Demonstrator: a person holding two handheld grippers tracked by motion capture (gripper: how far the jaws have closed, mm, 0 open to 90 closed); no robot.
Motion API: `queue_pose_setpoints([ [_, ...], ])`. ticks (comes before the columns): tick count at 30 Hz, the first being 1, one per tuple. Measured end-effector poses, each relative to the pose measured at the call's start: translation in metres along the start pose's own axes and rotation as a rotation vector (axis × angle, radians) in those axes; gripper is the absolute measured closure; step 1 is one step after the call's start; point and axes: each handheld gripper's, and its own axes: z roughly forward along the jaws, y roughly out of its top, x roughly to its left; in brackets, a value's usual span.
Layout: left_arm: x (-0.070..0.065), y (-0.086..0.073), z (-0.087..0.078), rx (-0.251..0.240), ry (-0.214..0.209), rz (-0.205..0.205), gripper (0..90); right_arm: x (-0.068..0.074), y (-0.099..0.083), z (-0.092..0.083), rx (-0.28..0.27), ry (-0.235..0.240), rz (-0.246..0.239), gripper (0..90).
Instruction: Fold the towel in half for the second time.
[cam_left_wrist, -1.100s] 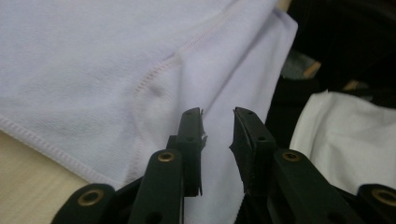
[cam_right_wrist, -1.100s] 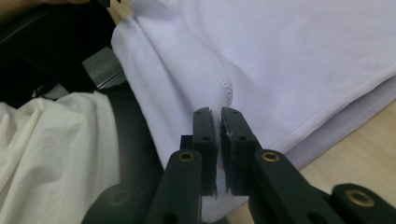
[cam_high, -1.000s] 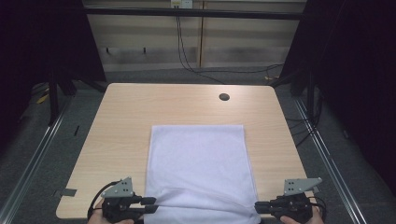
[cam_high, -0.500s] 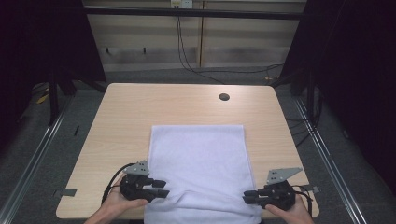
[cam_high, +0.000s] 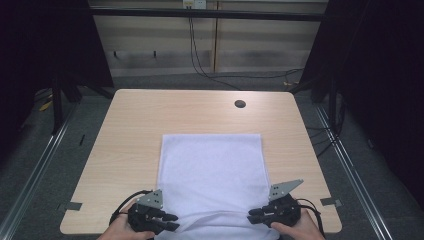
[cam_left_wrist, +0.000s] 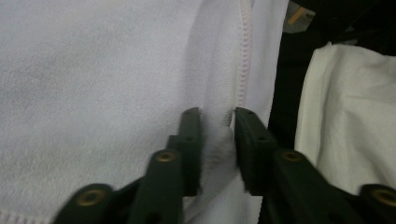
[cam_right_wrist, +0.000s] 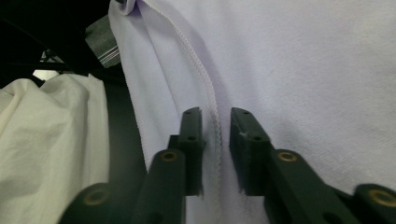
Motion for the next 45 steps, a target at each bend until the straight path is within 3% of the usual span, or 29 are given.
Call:
queue_pose_setpoints([
  [2,-0.001,-0.001,-0.004,-0.017,-0.033,0.004,83.3,0.004,-0.002,0.0,-0.001,0.03,-0.012,88.4],
  [6,-0.006,-0.004,-0.019,-0.113,-0.049,-0.022,82.0,0.019,-0.004,-0.007,-0.004,0.067,-0.058,88.1],
  [9,-0.01,-0.01,-0.027,-0.138,-0.113,-0.023,76.0,0.027,-0.009,-0.008,0.039,0.132,-0.057,74.4],
  [10,-0.011,-0.011,-0.028,-0.147,-0.141,-0.02,73.0,0.029,-0.01,-0.008,0.049,0.127,-0.064,73.5],
  [14,-0.002,-0.01,-0.03,-0.173,-0.07,-0.047,69.4,0.023,-0.006,-0.012,-0.031,0.092,-0.046,75.9],
  [18,0.029,0.001,-0.029,-0.2,0.012,-0.124,69.1,-0.004,0.007,-0.01,-0.098,-0.016,0.002,76.8],
  [22,0.063,0.014,-0.026,-0.225,0.089,-0.201,69.5,-0.028,0.02,-0.007,-0.118,-0.068,0.035,77.7],
  [25,0.085,0.024,-0.022,-0.212,0.123,-0.214,69.2,-0.053,0.033,-0.003,-0.139,-0.091,0.058,76.3],
  [27,0.101,0.027,-0.018,-0.211,0.169,-0.244,69.9,-0.066,0.041,0.001,-0.127,-0.119,0.064,76.0],
  [29,0.113,0.03,-0.014,-0.196,0.21,-0.245,69.5,-0.081,0.048,0.007,-0.126,-0.144,0.081,75.6],
  [31,0.121,0.03,-0.013,-0.211,0.231,-0.276,69.3,-0.092,0.056,0.013,-0.115,-0.18,0.088,75.5],
  [35,0.129,0.035,-0.013,-0.259,0.318,-0.289,64.2,-0.108,0.069,0.024,-0.103,-0.221,0.095,74.1],
  [36,0.13,0.035,-0.012,-0.265,0.303,-0.286,65.9,-0.112,0.074,0.025,-0.123,-0.212,0.099,73.6],
  [39,0.133,0.033,-0.005,-0.203,0.331,-0.283,67.1,-0.119,0.084,0.029,-0.132,-0.212,0.096,73.4],
  [45,0.132,0.03,-0.005,-0.211,0.331,-0.263,68.3,-0.135,0.081,0.039,-0.09,-0.232,0.136,69.0],
])
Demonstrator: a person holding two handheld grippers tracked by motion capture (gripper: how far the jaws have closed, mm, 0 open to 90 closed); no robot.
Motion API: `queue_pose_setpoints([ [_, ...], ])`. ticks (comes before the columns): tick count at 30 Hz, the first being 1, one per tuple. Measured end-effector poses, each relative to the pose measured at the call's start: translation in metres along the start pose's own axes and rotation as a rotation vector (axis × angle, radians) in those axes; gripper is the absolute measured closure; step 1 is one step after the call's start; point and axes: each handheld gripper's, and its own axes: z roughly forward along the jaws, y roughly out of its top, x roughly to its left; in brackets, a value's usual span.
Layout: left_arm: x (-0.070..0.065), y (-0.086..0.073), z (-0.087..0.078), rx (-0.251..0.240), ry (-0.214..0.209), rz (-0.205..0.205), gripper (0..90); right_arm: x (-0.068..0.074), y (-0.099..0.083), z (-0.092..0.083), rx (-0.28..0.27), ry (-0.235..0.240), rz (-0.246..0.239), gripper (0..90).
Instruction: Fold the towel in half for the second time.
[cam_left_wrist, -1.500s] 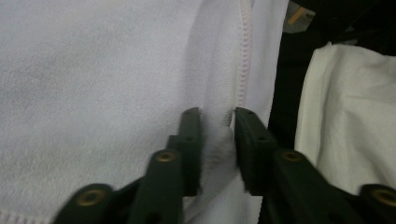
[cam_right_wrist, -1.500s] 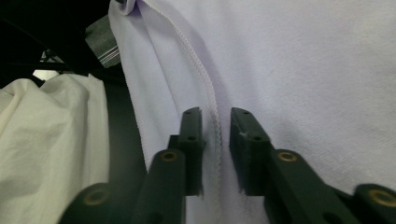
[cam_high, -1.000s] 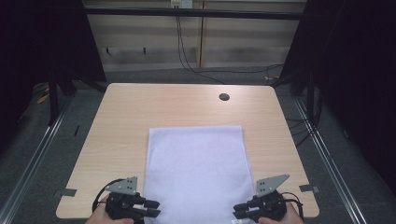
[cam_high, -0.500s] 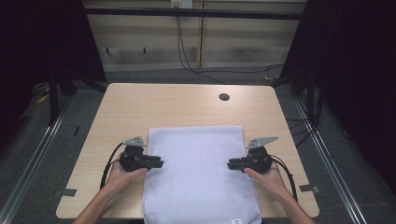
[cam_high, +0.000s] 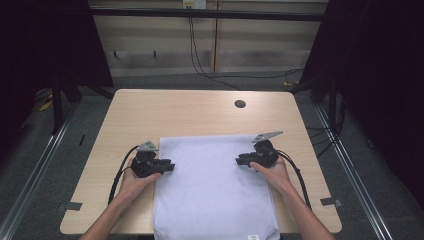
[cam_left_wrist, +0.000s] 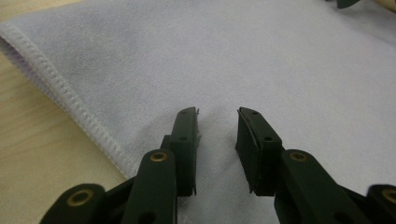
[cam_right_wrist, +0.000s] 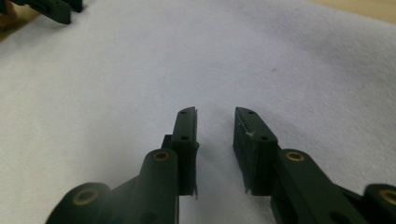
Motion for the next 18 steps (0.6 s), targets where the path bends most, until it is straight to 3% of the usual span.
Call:
queue_pose_setpoints([
  [4,0.003,-0.003,-0.003,-0.005,-0.021,-0.01,72.6,0.001,-0.002,-0.001,0.013,0.012,0.003,68.5],
  [9,0.003,-0.011,-0.009,0.001,-0.056,0.0,76.5,0.016,-0.008,-0.006,0.057,0.015,0.01,68.9],
  [15,-0.016,-0.02,-0.019,0.029,-0.03,0.047,76.7,0.029,-0.021,-0.015,0.076,0.053,0.002,72.9],
  [18,-0.026,-0.027,-0.025,0.045,-0.049,0.047,76.7,0.033,-0.025,-0.018,0.079,0.05,-0.006,72.9],
])
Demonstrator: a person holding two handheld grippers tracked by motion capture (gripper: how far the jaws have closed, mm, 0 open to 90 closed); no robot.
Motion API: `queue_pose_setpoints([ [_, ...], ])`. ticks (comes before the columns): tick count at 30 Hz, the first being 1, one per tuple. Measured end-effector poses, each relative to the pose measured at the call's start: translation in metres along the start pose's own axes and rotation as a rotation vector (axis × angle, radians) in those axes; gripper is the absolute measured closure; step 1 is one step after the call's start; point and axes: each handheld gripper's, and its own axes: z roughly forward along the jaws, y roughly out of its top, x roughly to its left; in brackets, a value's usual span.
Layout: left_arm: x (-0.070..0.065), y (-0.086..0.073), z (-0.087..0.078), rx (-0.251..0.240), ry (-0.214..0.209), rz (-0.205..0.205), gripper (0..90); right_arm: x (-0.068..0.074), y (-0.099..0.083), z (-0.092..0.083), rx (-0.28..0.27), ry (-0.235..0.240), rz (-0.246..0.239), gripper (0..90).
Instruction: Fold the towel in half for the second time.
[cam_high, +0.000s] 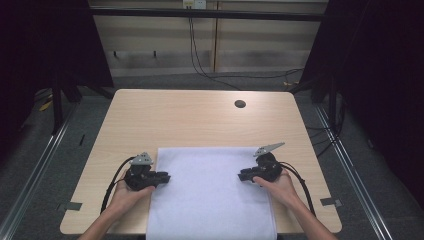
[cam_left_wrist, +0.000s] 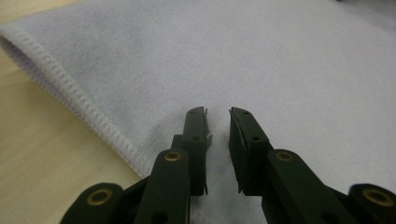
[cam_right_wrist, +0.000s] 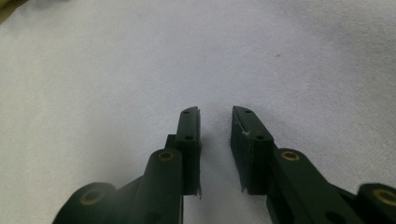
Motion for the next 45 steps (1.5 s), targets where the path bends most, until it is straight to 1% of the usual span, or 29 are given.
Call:
queue_pose_setpoints([
  [1,-0.004,-0.003,-0.002,0.004,-0.013,-0.007,76.6,0.001,-0.001,-0.001,0.003,0.003,-0.003,72.8],
  [5,-0.019,-0.012,-0.01,0.031,-0.034,0.011,76.6,0.01,-0.006,-0.002,0.008,0.021,-0.018,72.8],
  [6,-0.022,-0.015,-0.012,0.029,-0.034,0.009,76.2,0.013,-0.009,-0.004,0.011,0.023,-0.027,72.7],
  [8,-0.028,-0.02,-0.015,0.028,-0.047,-0.003,76.3,0.02,-0.015,-0.006,0.014,0.024,-0.025,72.6],
  [10,-0.034,-0.024,-0.018,0.034,-0.051,-0.006,76.3,0.027,-0.02,-0.008,0.009,0.026,-0.027,72.5],
  [11,-0.037,-0.026,-0.02,0.041,-0.05,-0.003,76.3,0.03,-0.022,-0.009,0.018,0.031,-0.036,72.5],
  [13,-0.041,-0.027,-0.021,0.053,-0.064,-0.004,76.1,0.036,-0.028,-0.012,0.02,0.035,-0.043,72.2],
  [15,-0.044,-0.028,-0.023,0.062,-0.078,-0.003,73.5,0.042,-0.033,-0.015,0.028,0.053,-0.046,71.4],
  [17,-0.044,-0.026,-0.024,0.068,-0.086,0.009,70.8,0.046,-0.036,-0.018,0.04,0.064,-0.042,69.1],
  [19,-0.041,-0.022,-0.024,0.055,-0.079,0.005,68.7,0.049,-0.037,-0.021,0.038,0.05,-0.065,66.3],
  [20,-0.038,-0.019,-0.025,0.046,-0.077,0.005,67.3,0.048,-0.035,-0.026,0.016,0.043,-0.066,66.2],
  [21,-0.033,-0.014,-0.027,0.026,-0.061,0.006,67.1,0.046,-0.033,-0.029,-0.004,0.036,-0.059,66.1],
  [23,-0.024,-0.006,-0.029,-0.009,-0.046,-0.01,66.6,0.035,-0.024,-0.04,-0.061,0.007,-0.051,66.6],
  [24,-0.017,0.001,-0.029,-0.013,-0.025,0.005,66.7,0.029,-0.019,-0.046,-0.078,-0.02,-0.047,66.8],
  [25,-0.013,0.005,-0.029,-0.018,-0.004,0.007,66.6,0.021,-0.013,-0.052,-0.103,-0.04,-0.05,66.9],
  [26,-0.003,0.013,-0.028,-0.033,0.028,-0.007,66.2,0.015,-0.01,-0.054,-0.127,-0.054,-0.06,66.9],
  [27,0.004,0.018,-0.028,-0.055,0.025,-0.02,66.0,0.008,-0.005,-0.057,-0.165,-0.081,-0.068,66.9],
  [28,0.009,0.022,-0.027,-0.065,0.023,-0.025,66.0,0.003,-0.001,-0.057,-0.171,-0.082,-0.068,66.6],
  [29,0.014,0.025,-0.025,-0.072,0.032,-0.039,66.1,-0.001,0.002,-0.055,-0.157,-0.088,-0.074,66.3],
  [30,0.018,0.028,-0.023,-0.071,0.035,-0.046,65.5,-0.005,0.005,-0.052,-0.133,-0.107,-0.074,66.2],
  [32,0.024,0.028,-0.022,-0.077,0.047,-0.051,64.7,-0.017,0.006,-0.044,-0.114,-0.09,-0.049,65.3],
  [33,0.027,0.026,-0.022,-0.076,0.052,-0.053,64.0,-0.02,0.006,-0.042,-0.114,-0.1,-0.044,64.7],
  [35,0.032,0.021,-0.023,-0.08,0.041,-0.079,62.1,-0.029,0.003,-0.04,-0.107,-0.106,-0.025,62.7],
  [37,0.037,0.014,-0.025,-0.06,0.045,-0.09,59.1,-0.035,0.002,-0.043,-0.112,-0.109,-0.012,60.9],
  [38,0.038,0.012,-0.024,-0.054,0.04,-0.097,57.0,-0.038,0.001,-0.045,-0.119,-0.102,0.003,60.4],
  [39,0.039,0.01,-0.024,-0.042,0.048,-0.099,55.4,-0.039,-0.001,-0.046,-0.123,-0.098,0.014,60.3],
  [42,0.042,0.007,-0.023,-0.018,0.063,-0.106,50.0,-0.045,-0.01,-0.042,-0.091,-0.11,0.021,59.6],
  [44,0.042,0.007,-0.025,-0.03,0.051,-0.107,49.3,-0.047,-0.014,-0.04,-0.083,-0.136,0.025,58.6],
  [45,0.042,0.008,-0.025,-0.033,0.051,-0.105,49.0,-0.05,-0.017,-0.039,-0.092,-0.117,0.042,58.6],
])
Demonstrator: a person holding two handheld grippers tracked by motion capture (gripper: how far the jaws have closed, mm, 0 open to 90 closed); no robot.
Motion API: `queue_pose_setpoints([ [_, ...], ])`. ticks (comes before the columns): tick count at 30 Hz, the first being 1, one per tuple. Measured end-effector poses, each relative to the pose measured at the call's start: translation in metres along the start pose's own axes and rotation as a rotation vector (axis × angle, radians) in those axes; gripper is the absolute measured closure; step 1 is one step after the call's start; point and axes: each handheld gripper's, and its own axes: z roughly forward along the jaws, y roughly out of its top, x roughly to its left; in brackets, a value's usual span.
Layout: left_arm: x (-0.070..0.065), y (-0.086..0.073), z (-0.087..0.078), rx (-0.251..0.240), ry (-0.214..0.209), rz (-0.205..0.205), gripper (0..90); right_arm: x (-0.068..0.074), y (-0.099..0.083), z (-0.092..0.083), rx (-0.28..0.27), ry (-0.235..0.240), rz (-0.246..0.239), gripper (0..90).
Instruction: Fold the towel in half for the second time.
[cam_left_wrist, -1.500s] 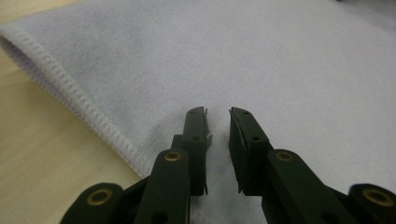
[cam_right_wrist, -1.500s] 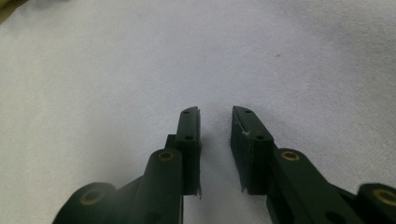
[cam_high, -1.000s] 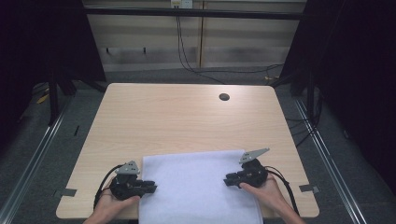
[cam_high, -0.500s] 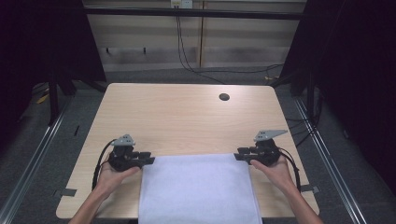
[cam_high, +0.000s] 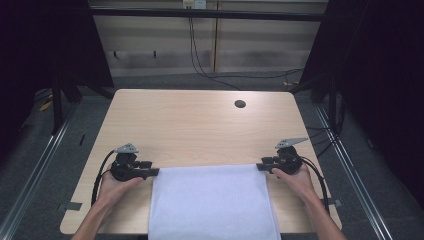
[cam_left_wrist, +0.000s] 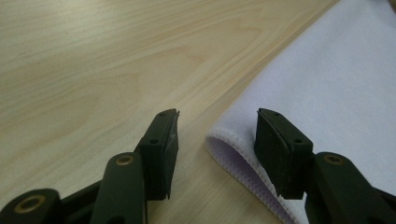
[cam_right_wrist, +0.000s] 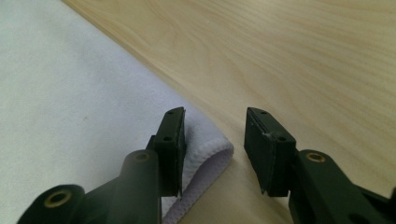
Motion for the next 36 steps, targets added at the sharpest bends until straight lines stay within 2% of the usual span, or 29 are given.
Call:
queue_pose_setpoints([
  [2,0.0,0.0,0.002,0.003,-0.007,0.002,47.3,-0.002,-0.001,0.0,0.002,-0.003,0.003,57.6],
  [4,-0.001,0.0,0.003,0.014,-0.009,0.01,45.8,-0.002,-0.001,0.0,-0.004,0.019,0.012,57.4],
  [8,-0.001,0.0,0.002,-0.006,-0.01,0.007,44.7,0.001,-0.002,0.006,0.028,0.016,-0.012,57.8],
  [10,-0.001,-0.001,0.002,-0.01,-0.005,0.001,44.3,0.002,-0.002,0.006,0.024,0.013,-0.018,58.4],
  [12,0.002,-0.001,0.003,-0.007,0.003,-0.002,44.0,0.003,-0.003,0.006,0.028,0.012,-0.031,63.8],
  [14,0.005,-0.003,0.005,-0.013,0.029,-0.012,41.1,0.004,-0.003,0.006,0.036,0.011,-0.039,69.4],
  [15,0.008,-0.004,0.008,-0.009,0.03,-0.023,40.5,0.005,-0.003,0.006,0.038,0.012,-0.037,72.1],
  [19,0.009,-0.001,0.012,-0.028,0.026,-0.018,40.1,0.004,-0.003,0.007,0.046,0.026,-0.027,82.6],
  [22,0.005,0.0,0.013,-0.023,0.02,0.021,41.7,0.006,-0.002,0.008,0.056,0.025,-0.029,85.3],
  [26,0.0,0.0,0.015,-0.014,0.015,0.066,49.6,0.005,-0.002,0.008,0.057,0.026,-0.029,85.8],
  [29,-0.004,-0.001,0.016,0.01,-0.014,0.091,55.5,0.006,-0.002,0.008,0.056,0.023,-0.03,85.9],
  [30,-0.005,-0.001,0.016,0.019,-0.021,0.102,59.9,0.006,-0.002,0.008,0.055,0.022,-0.03,85.9],
  [33,-0.008,-0.001,0.018,0.038,-0.018,0.107,59.5,0.006,-0.002,0.008,0.056,0.024,-0.025,85.8],
  [35,-0.008,-0.001,0.018,0.039,-0.021,0.092,59.5,0.006,-0.002,0.008,0.057,0.023,-0.023,85.9],
  [36,-0.009,-0.002,0.018,0.049,-0.038,0.097,59.6,0.006,-0.002,0.008,0.056,0.021,-0.022,85.8],
])
